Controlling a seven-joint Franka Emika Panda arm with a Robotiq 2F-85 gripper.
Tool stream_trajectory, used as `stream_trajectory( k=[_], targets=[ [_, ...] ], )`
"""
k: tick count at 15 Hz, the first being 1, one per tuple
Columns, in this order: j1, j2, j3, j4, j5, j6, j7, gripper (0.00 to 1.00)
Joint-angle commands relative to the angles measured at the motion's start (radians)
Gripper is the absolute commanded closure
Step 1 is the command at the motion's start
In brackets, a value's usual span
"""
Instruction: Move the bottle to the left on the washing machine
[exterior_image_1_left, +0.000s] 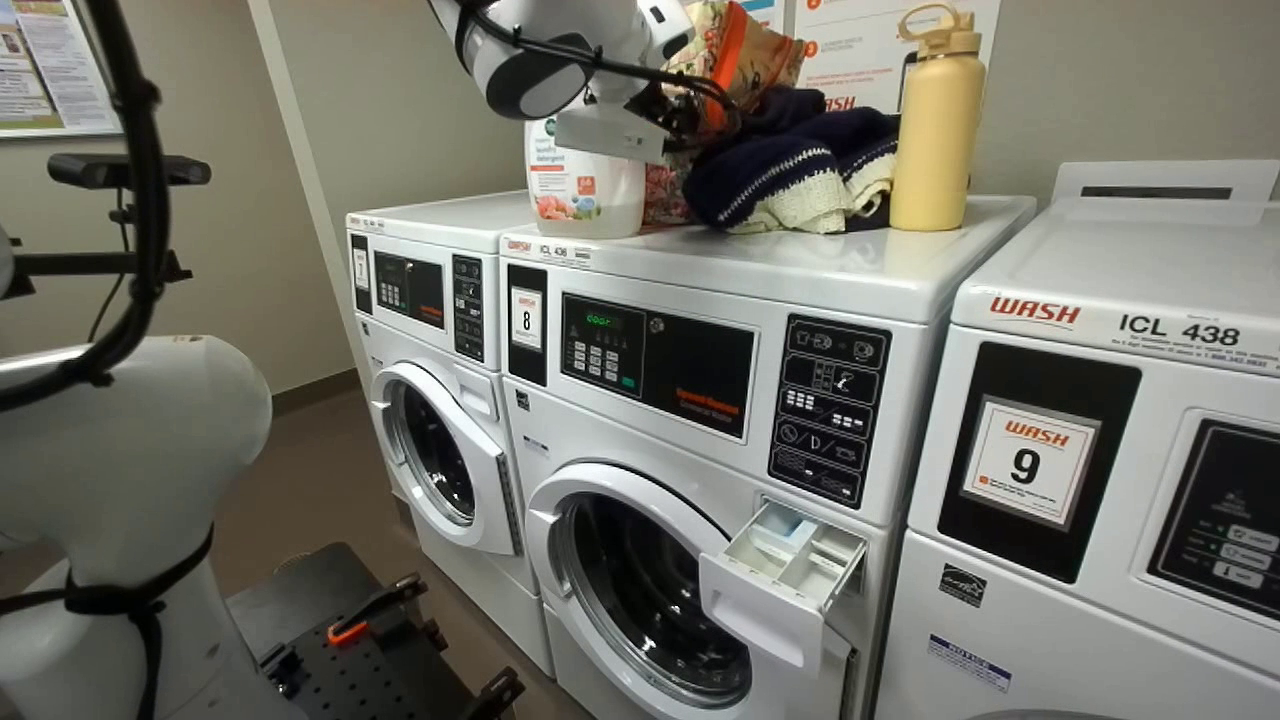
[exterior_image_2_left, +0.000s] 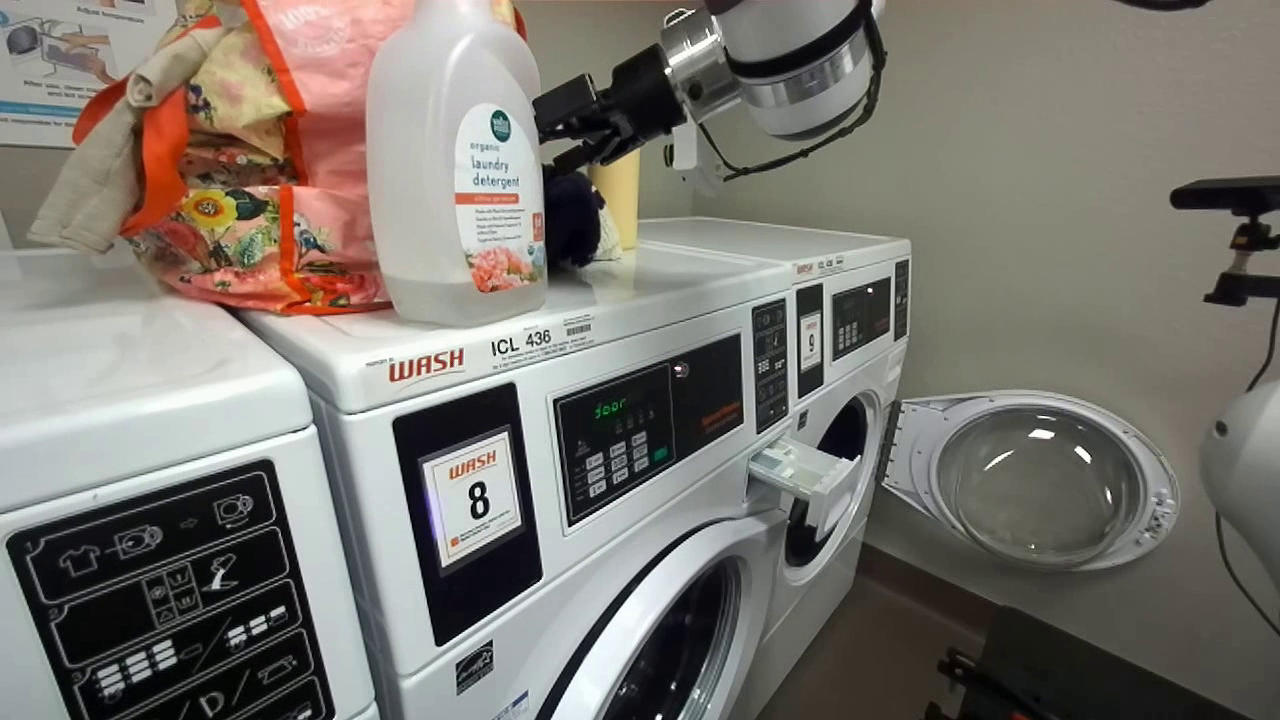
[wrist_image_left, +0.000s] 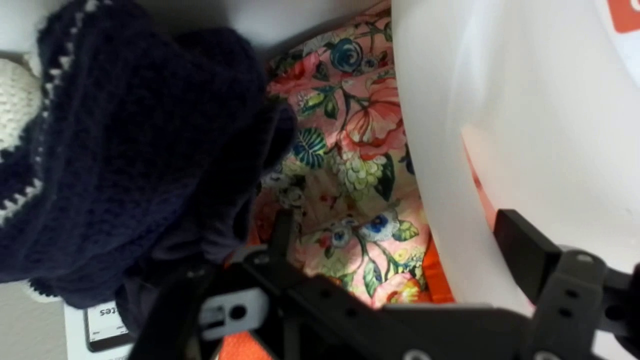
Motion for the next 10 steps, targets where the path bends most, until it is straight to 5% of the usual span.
stream_trajectory(
  k=[1,10],
  targets=[
    [-0.054,-0.036,0.041,-0.007,-0.034,-0.054,-0.003,0.0],
    [-0.213,-0.078,0.144,-0.028,-0.104,-0.133,0.016,0.0]
  ],
)
